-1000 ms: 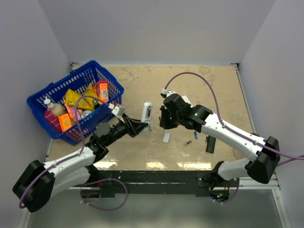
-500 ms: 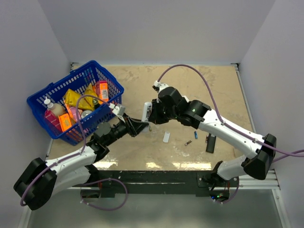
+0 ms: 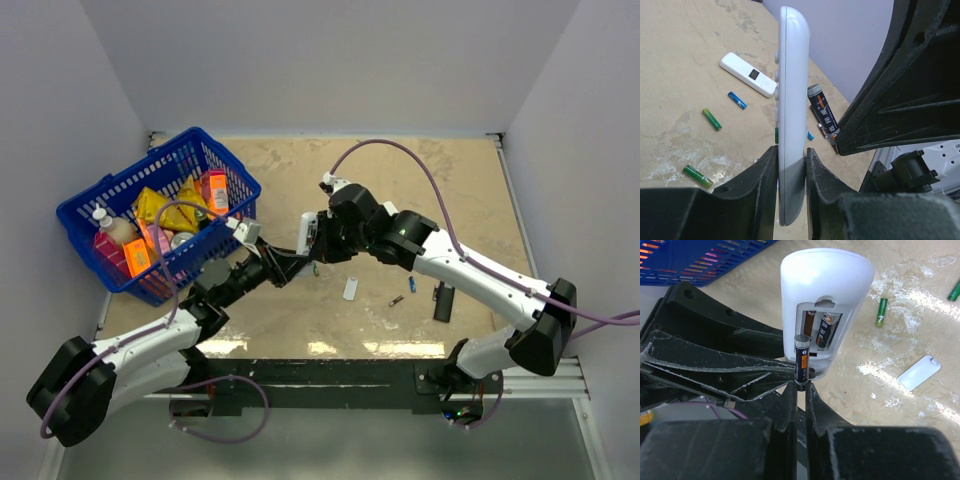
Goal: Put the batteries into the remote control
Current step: Load the battery into the remote control.
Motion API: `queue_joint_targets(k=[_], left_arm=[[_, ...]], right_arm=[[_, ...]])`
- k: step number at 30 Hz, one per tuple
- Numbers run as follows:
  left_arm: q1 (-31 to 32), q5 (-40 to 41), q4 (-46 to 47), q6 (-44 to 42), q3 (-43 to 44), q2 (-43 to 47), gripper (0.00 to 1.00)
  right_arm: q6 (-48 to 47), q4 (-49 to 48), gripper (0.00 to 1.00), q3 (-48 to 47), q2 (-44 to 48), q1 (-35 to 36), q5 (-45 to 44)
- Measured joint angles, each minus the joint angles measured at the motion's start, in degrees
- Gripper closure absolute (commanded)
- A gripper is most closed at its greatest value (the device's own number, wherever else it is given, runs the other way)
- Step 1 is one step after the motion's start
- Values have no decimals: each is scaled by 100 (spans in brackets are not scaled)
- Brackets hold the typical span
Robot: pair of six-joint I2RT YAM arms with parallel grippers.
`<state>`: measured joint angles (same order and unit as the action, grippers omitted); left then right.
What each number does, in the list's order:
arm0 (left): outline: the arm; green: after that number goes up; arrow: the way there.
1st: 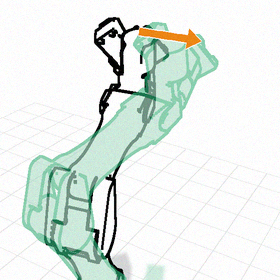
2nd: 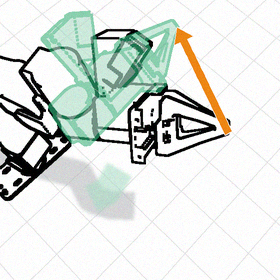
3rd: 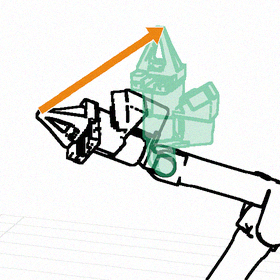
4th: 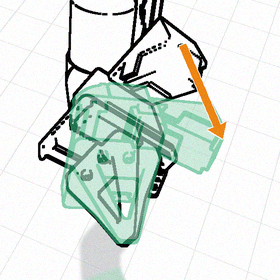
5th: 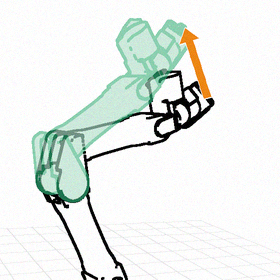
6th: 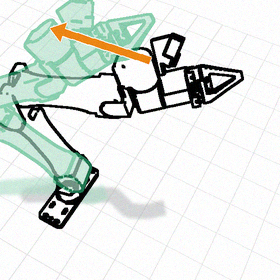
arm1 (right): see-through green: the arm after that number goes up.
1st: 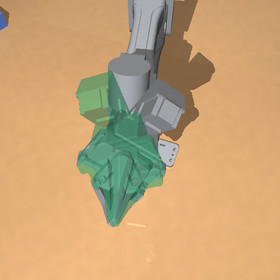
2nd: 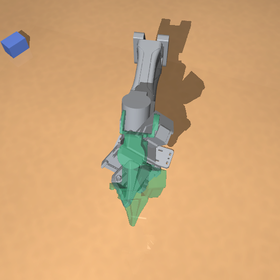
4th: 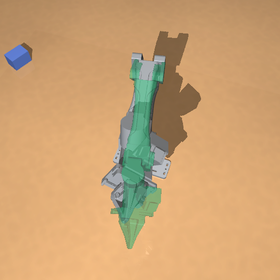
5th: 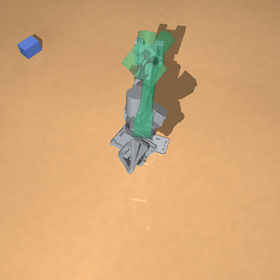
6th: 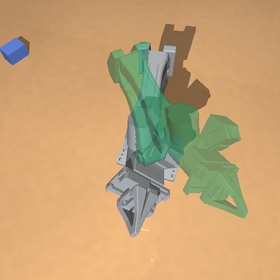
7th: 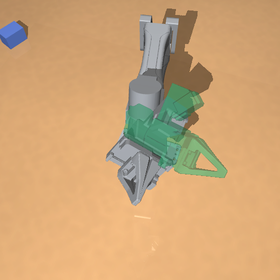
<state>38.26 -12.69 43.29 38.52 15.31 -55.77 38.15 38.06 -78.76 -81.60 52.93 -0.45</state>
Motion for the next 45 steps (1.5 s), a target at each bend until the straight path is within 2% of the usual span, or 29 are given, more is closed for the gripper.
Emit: queue_joint_targets(k=[18,39,45], left_arm=[[-4,-57,238,57,-173,48,100],[-70,-11,697,835,-210,-170,100],[-70,52,691,1147,-210,-155,100]], right_arm=[[87,33,100,-55,-216,-7,0],[-22,507,100,-1008,-791,-199,26],[-72,695,87,-1202,-892,-227,59]])
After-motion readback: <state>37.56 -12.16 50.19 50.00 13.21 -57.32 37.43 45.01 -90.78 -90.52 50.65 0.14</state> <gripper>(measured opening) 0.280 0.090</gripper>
